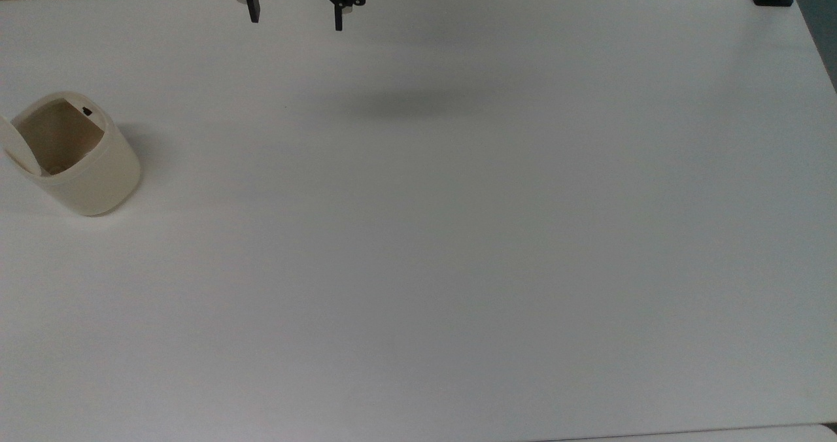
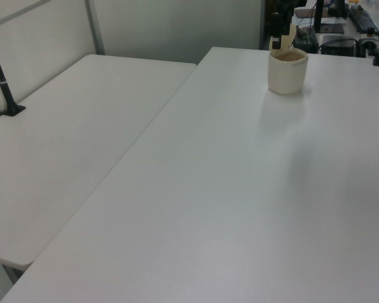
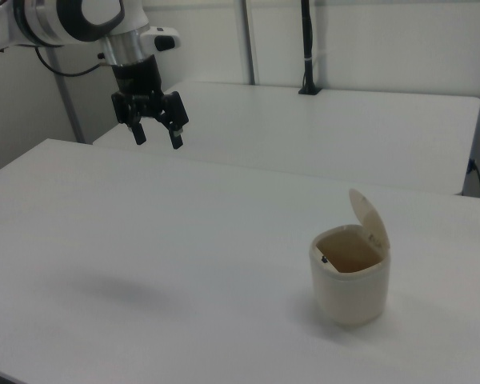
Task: Close the trash bin
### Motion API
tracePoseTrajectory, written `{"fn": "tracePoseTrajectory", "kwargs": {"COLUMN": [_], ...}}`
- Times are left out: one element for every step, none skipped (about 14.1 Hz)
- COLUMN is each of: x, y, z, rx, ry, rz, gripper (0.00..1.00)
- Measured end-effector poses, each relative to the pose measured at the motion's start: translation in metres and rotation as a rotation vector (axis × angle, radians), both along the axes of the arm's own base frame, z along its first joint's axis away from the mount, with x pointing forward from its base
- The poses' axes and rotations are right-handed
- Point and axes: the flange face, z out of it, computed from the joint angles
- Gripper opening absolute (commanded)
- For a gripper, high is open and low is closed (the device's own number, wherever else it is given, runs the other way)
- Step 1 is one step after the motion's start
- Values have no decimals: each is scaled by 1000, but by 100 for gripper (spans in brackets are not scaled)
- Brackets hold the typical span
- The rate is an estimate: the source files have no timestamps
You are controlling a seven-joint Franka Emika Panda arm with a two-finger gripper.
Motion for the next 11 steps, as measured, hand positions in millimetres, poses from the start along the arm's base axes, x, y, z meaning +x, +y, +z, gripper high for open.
{"fn": "tracePoseTrajectory", "kwargs": {"x": [0,0,0,0,0,0,0,0,0,0,0], "y": [0,0,0,0,0,0,0,0,0,0,0], "z": [0,0,0,0,0,0,0,0,0,0,0], "rx": [0,0,0,0,0,0,0,0,0,0,0], "ry": [1,1,1,1,1,1,1,1,1,1,1], "rz": [0,0,0,0,0,0,0,0,0,0,0], "gripper": [100,100,100,100,100,100,100,100,100,100,97]}}
